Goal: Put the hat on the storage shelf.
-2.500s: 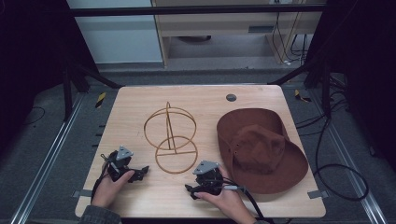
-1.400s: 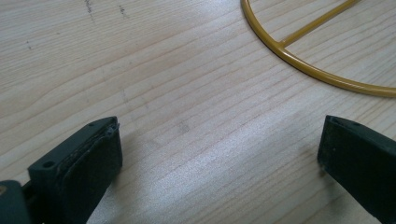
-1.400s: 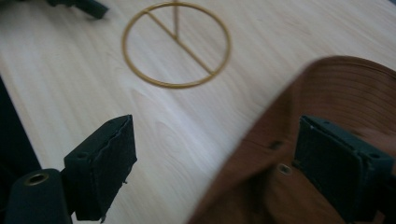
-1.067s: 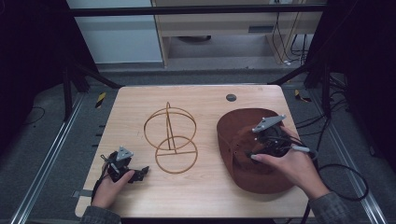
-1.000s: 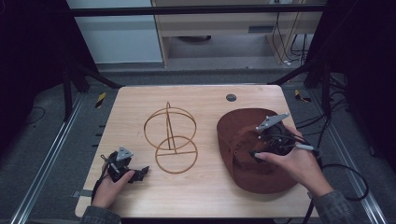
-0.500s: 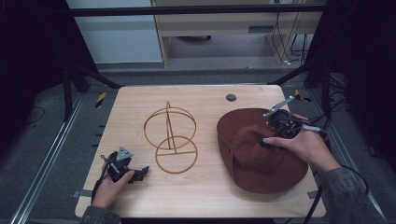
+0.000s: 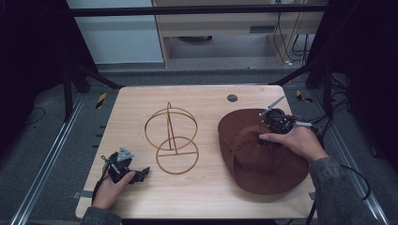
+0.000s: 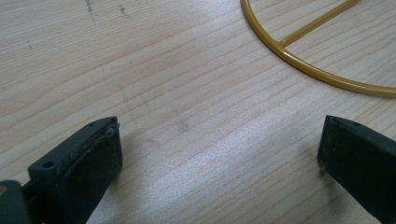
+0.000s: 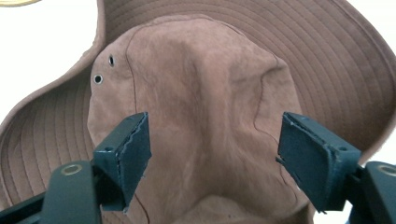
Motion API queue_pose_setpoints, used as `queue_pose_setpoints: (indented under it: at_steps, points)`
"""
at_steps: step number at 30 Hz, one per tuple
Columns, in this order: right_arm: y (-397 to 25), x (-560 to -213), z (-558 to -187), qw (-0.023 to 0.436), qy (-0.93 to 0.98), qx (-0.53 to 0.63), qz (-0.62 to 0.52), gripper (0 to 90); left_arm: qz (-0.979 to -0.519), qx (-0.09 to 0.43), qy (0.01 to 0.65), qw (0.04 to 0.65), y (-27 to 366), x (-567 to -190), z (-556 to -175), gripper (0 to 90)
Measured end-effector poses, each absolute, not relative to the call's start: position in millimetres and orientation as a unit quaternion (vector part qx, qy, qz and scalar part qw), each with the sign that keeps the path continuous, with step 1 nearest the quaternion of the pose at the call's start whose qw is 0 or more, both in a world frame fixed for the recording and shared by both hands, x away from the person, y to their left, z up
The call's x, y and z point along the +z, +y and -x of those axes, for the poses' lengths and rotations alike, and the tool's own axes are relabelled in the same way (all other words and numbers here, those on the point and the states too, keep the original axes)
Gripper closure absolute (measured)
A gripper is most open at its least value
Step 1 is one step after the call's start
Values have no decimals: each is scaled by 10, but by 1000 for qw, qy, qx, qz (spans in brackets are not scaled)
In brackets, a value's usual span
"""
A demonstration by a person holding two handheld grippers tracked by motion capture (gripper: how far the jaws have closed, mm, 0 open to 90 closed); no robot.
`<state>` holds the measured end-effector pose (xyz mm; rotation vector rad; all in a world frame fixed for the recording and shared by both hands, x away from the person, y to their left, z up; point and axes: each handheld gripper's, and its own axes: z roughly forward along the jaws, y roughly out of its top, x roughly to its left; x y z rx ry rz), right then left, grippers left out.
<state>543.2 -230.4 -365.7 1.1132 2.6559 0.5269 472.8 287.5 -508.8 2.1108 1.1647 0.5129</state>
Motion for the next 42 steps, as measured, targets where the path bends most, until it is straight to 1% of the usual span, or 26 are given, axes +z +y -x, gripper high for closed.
queue_pose_setpoints:
  at_steps: [8, 27, 31, 37, 38, 39, 42]
  points:
    - [-2209, -3732, -5491, 101, 906, 165, -376, 303, -808, 196, 446, 332, 2875, -5087, -4728, 0]
    - [-2240, -3892, -5537, 76, 908, 165, -378, 395, -808, 196, 446, 332, 2875, -5087, -4728, 0]
    - [-2243, -3905, -5541, 75, 910, 165, -374, 456, -807, 196, 447, 332, 2873, -5088, -4726, 0]
    - [-2252, -3928, -5539, 72, 912, 165, -368, 606, -808, 196, 446, 332, 2875, -5087, -4728, 0]
    - [-2252, -3928, -5539, 72, 912, 165, -368, 606, -808, 196, 446, 332, 2875, -5087, -4728, 0]
    - [-2269, -3938, -5540, 67, 913, 167, -367, 673, -807, 196, 447, 332, 2873, -5088, -4727, 0]
    - [-2294, -3945, -5539, 61, 911, 169, -372, 766, -807, 196, 447, 332, 2873, -5088, -4727, 0]
